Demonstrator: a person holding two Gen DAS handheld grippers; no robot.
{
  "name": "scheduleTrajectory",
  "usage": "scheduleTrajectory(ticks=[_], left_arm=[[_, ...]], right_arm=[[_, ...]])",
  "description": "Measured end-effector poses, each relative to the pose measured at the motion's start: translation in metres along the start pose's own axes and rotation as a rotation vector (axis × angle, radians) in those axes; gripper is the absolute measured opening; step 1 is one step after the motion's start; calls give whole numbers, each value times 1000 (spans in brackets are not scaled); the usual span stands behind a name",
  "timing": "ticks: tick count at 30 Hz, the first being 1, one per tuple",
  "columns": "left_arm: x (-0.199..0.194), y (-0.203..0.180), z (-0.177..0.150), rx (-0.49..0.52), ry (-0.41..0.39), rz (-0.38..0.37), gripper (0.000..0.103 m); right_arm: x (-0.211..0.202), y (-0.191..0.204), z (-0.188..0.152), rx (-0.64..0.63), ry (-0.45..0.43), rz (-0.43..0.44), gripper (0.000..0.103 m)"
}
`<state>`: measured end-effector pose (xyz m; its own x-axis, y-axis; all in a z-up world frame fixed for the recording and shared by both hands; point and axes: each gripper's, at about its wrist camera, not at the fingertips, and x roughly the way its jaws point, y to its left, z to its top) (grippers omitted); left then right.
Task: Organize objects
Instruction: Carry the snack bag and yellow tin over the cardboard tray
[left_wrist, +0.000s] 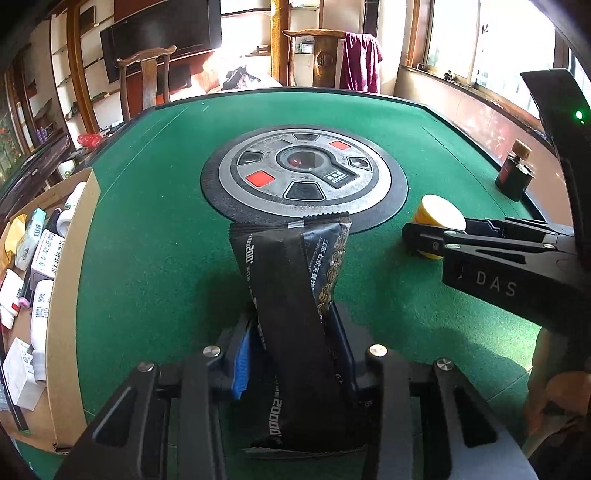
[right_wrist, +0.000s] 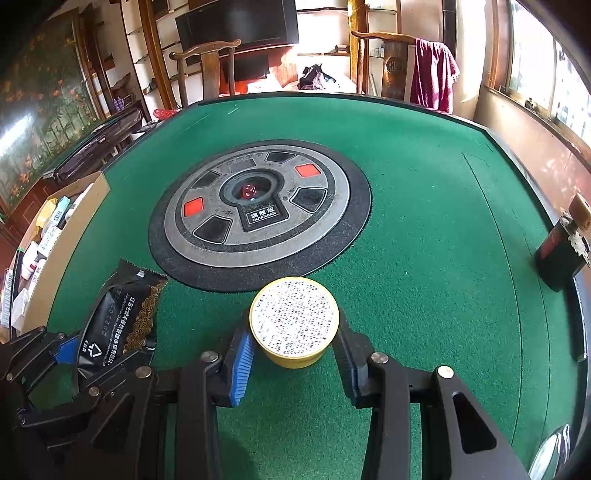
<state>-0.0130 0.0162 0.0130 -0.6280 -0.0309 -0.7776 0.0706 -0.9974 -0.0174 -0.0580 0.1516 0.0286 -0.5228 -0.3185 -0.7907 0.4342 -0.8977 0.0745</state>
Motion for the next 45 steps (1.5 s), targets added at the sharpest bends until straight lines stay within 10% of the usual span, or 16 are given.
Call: scheduleTrajectory(ticks=[24, 45], left_arm=[[-71, 11, -17, 38, -178, 47, 34], [-128, 107, -41, -125, -284, 80, 34]], right_arm=[[-43, 20, -29, 108, -78, 79, 43], [-58, 129, -23, -39, -74, 172, 43]])
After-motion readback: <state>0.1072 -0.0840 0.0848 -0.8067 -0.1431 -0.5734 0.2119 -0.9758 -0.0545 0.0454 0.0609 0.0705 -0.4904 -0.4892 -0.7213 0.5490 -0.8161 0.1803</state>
